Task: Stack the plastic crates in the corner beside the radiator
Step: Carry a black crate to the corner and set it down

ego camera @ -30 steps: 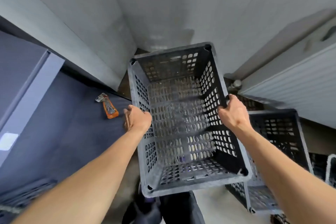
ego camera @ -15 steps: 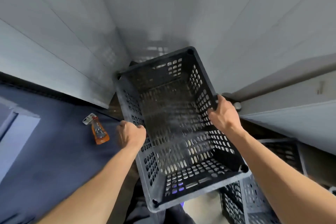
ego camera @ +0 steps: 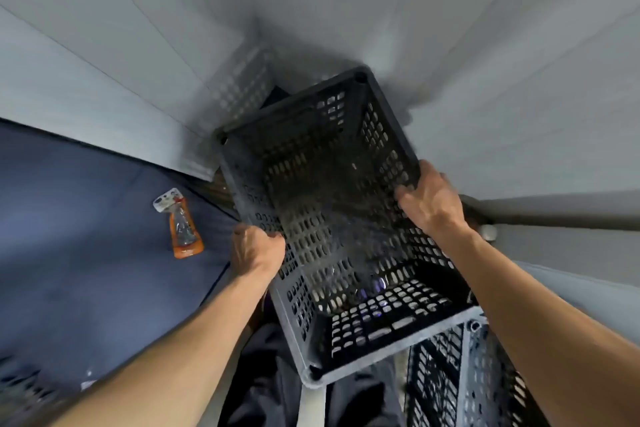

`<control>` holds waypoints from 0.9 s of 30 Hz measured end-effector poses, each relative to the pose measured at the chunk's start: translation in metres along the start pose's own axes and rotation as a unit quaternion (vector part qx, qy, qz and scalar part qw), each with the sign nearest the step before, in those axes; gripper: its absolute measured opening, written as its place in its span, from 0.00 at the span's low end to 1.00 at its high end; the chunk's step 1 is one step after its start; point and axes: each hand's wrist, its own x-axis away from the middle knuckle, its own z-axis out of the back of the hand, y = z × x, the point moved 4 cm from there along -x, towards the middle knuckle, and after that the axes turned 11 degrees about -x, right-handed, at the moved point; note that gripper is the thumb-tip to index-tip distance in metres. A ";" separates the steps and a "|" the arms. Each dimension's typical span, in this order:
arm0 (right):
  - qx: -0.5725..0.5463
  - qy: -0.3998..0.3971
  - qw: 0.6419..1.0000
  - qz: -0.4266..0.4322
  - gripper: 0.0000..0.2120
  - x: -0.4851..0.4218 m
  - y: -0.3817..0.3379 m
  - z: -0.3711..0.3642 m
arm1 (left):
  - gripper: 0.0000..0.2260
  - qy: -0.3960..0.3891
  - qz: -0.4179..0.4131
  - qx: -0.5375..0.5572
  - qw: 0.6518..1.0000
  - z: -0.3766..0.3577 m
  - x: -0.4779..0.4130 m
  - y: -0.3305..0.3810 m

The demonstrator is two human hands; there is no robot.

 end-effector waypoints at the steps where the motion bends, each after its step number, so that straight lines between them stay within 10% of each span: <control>1: 0.000 -0.012 1.000 0.004 0.21 -0.009 -0.004 -0.003 | 0.27 0.004 0.009 0.008 1.000 -0.001 -0.004 0.000; 27: 0.076 -0.105 0.983 0.127 0.41 -0.162 -0.058 -0.068 | 0.35 -0.107 0.083 0.170 0.976 -0.089 -0.061 0.025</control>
